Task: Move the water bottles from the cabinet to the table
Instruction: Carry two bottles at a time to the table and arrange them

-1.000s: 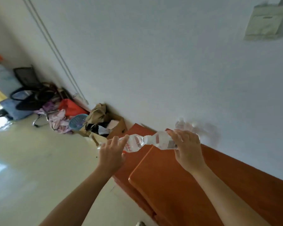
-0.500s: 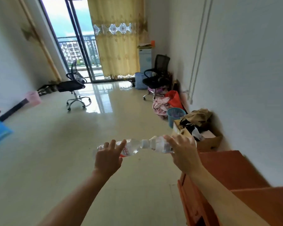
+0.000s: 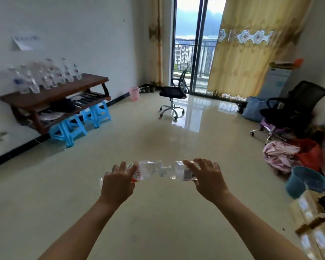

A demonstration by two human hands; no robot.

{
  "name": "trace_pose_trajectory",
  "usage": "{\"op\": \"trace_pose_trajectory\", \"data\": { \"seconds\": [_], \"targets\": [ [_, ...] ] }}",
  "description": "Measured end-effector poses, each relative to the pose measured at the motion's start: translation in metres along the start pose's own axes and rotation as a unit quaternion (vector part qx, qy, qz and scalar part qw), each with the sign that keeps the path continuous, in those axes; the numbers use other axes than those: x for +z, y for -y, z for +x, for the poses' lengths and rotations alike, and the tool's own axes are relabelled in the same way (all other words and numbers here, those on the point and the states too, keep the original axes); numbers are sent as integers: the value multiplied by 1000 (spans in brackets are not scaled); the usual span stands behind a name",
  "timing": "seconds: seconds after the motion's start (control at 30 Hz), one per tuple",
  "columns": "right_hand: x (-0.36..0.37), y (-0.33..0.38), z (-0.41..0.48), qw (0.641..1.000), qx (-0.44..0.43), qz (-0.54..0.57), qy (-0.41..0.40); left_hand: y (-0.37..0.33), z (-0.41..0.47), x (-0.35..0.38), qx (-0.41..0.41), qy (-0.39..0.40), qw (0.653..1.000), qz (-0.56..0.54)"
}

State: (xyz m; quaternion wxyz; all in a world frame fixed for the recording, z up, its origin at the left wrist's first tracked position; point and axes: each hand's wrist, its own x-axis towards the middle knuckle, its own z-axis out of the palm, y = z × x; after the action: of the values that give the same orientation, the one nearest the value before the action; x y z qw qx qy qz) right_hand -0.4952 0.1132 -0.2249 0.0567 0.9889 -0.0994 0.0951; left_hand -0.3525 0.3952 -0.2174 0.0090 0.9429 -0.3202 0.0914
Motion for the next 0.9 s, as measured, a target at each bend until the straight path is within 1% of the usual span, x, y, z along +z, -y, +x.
{"op": "trace_pose_trajectory", "data": {
  "seconds": [0.1,0.2,0.23,0.4,0.5,0.6,0.7,0.9],
  "targets": [
    [16,28,70,999,-37,-8,10,50,27,15,-50,13,999,3],
    [41,50,143,998,-68,0,-1,91,62,34,-77,27,996,18],
    [49,58,174,997,-79,5,5,108,80,42,-85,30,995,30],
    [88,81,314,992,-118,42,-20,173,175,65,-133,45,988,58],
    [99,98,415,987,-143,79,-9,220,243,69,-160,50,983,76],
    [107,114,487,981,-170,89,-24,255,288,65,-177,60,979,75],
    [111,142,569,976,-195,96,-19,302,333,71,-208,51,974,72],
    [137,218,714,964,-243,94,-41,415,409,107,-235,60,966,93]
  ]
}}
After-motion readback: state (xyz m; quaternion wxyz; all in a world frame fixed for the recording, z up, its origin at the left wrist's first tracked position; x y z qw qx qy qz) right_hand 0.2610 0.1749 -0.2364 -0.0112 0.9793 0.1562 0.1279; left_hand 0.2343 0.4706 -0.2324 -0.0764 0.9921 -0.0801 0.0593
